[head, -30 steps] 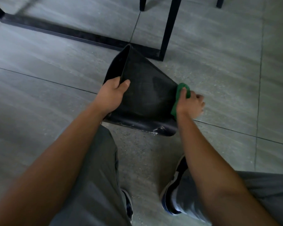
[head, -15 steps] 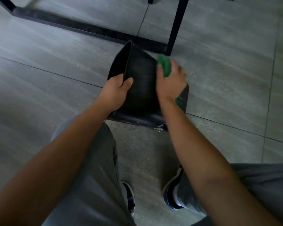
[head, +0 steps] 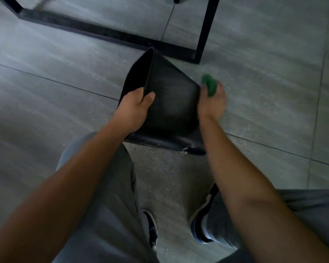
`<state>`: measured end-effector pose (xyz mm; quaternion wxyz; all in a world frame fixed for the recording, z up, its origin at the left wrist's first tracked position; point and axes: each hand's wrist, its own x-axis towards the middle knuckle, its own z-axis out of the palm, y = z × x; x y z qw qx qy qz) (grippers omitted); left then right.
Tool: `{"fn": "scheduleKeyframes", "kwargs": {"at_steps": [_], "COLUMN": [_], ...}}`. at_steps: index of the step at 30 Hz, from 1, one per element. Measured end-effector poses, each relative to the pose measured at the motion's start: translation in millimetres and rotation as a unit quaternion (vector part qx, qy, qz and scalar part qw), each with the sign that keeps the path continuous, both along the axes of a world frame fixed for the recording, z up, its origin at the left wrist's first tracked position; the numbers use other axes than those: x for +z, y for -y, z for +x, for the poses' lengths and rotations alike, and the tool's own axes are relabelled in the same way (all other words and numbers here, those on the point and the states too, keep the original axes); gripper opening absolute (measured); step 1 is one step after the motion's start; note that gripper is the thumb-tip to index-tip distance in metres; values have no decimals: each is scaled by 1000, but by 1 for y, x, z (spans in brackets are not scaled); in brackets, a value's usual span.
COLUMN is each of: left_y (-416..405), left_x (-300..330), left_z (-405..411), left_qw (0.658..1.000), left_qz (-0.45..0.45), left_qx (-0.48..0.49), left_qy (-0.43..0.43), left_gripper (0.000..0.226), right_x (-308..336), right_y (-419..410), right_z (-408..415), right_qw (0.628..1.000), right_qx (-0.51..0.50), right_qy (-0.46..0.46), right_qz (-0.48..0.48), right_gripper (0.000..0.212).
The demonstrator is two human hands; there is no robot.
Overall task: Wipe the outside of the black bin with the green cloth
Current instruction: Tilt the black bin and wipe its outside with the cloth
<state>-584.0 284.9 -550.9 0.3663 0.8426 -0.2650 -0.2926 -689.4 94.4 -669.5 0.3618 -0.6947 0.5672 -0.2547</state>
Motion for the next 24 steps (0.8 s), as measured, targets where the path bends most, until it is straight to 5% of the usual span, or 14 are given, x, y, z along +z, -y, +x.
{"fn": "scheduleKeyframes", "kwargs": {"at_steps": [3, 8, 10, 13, 15, 20, 24], "left_y": [2, 13, 8, 1, -1, 3, 0], "left_x": [2, 2, 4, 3, 2, -8, -10], "left_z": [-1, 5, 3, 0, 1, 11, 9], "left_qw": [1000, 999, 999, 1000, 1000, 999, 999], "left_qz": [-8, -13, -6, -14, -24, -39, -32], "left_qx": [-10, 5, -3, -4, -3, 27, 29], "left_qy": [11, 47, 33, 6, -7, 8, -20], "left_gripper": [34, 42, 43, 36, 35, 26, 25], "right_x": [-7, 77, 64, 14, 9, 76, 46], "right_y": [-14, -94, -68, -17, -26, -97, -66], "right_z": [-16, 55, 45, 1, -2, 65, 47], "right_qw": [993, 958, 962, 997, 993, 965, 973], "right_qx": [-88, 153, 151, -20, -69, 148, 130], "right_qy": [31, 212, 186, 59, 71, 195, 152], "right_qz": [75, -116, -135, 40, 56, -96, -112], "right_gripper": [55, 34, 32, 39, 48, 42, 43]}}
